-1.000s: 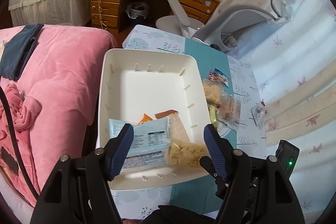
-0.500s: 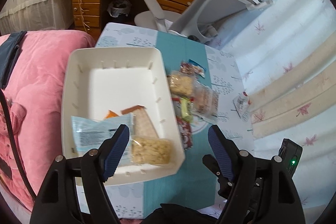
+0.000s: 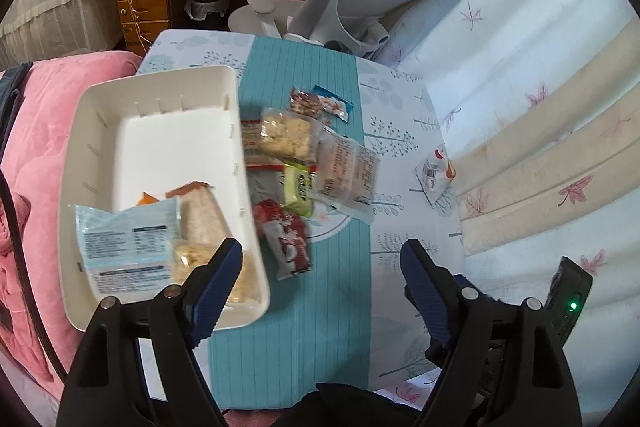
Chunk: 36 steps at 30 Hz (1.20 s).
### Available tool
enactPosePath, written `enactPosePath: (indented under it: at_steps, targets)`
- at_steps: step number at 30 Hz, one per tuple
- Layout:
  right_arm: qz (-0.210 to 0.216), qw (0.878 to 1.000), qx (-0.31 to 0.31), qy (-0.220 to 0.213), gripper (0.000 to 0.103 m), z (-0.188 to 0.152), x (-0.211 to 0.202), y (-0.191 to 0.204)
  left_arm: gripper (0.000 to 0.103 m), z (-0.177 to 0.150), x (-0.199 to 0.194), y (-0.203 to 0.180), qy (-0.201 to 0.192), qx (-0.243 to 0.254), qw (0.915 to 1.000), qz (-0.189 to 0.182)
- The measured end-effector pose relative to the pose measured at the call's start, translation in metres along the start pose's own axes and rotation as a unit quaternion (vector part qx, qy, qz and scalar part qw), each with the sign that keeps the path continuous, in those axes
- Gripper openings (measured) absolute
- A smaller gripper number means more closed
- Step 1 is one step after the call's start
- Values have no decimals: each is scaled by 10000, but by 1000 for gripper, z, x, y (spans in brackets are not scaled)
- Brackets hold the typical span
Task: Organize snacks
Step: 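Withdraw both tools from the tray toward the remaining snacks, then grasp the clear brown-biscuit bag with the left tool while the right tool grasps the white tomato-print bag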
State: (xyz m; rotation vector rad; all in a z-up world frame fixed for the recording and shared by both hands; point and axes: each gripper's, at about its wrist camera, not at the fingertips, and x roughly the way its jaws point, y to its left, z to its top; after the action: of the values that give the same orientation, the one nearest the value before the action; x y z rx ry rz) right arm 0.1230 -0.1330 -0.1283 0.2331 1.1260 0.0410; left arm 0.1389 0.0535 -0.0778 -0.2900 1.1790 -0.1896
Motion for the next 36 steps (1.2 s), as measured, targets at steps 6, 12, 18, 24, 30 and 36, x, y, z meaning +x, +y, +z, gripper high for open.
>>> enactPosePath:
  at_steps: [6, 12, 18, 24, 30, 36]
  targets:
    - [-418, 9985, -285, -211, 89, 11, -6, -32, 81, 0, 30, -28, 212, -70, 9996, 194]
    - [-712, 9943, -704, -366, 89, 25, -1, -57, 81, 3, 70, -47, 445, -268, 9969, 591]
    - [-801, 9914, -906, -492, 89, 43, 16, -83, 81, 12, 114, -65, 688, -383, 9938, 791]
    - [-792, 9893, -1062, -619, 89, 63, 40, -102, 81, 27, 155, -79, 856, -360, 9908, 986]
    - [-799, 9852, -1314, -758, 89, 82, 67, -117, 81, 44, 196, -89, 1032, -275, 9869, 1208]
    - [-767, 9853, -1322, -761, 89, 91, 92, -131, 82, 53, 232, -90, 1251, -233, 9816, 1425]
